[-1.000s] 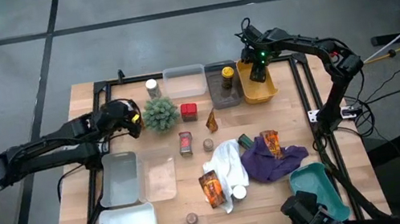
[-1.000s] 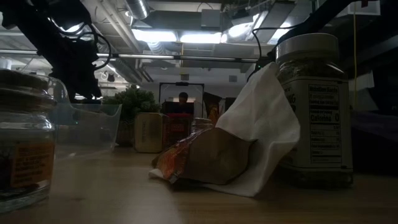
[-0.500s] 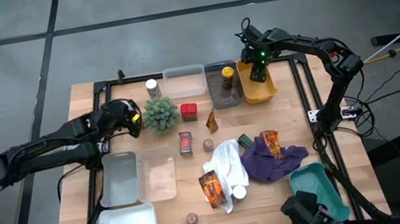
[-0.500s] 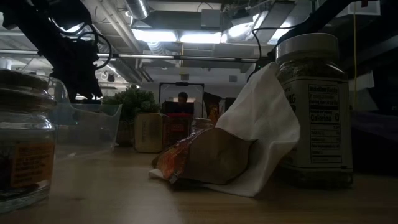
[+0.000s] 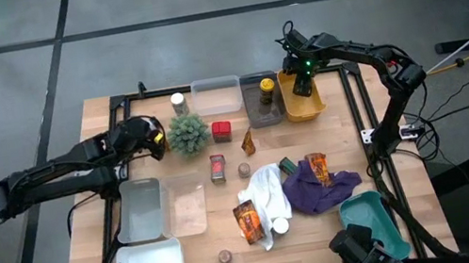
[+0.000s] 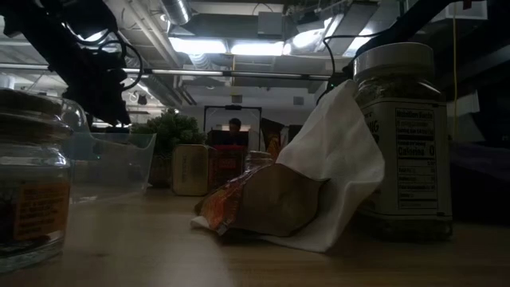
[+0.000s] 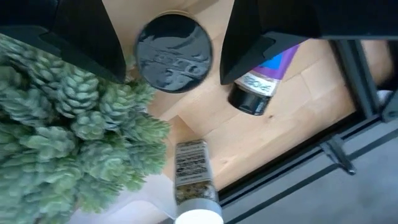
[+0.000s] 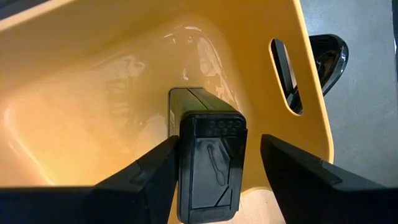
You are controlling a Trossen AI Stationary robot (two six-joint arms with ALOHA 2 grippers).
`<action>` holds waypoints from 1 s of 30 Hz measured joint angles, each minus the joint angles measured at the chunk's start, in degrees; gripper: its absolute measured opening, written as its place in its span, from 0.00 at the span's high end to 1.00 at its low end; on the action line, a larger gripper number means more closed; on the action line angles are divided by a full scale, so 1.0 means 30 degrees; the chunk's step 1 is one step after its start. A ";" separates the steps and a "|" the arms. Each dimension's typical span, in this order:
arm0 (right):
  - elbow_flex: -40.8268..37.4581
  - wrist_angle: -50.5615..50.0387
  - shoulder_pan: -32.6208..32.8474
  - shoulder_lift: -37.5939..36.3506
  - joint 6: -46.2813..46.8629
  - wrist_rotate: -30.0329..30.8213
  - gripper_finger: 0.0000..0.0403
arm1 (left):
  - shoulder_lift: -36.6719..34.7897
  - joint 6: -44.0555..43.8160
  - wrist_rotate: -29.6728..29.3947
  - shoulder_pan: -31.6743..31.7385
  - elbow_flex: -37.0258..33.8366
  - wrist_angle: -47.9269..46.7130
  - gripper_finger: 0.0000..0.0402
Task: Sort spices by type
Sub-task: Put the orange seasoning bottle into the top transparent bin
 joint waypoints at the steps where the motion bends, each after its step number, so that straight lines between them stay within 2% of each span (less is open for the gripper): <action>1: 0.0000 -0.0007 0.0000 0.0000 0.0000 0.0000 0.44 | 0.0000 -0.0052 -0.0194 0.0000 0.0000 -0.0043 0.37; 30: 0.0000 0.0001 0.0000 0.0000 -0.0007 -0.0146 0.44 | 0.0201 -0.1097 -0.0171 0.0000 -0.0809 -0.0527 0.37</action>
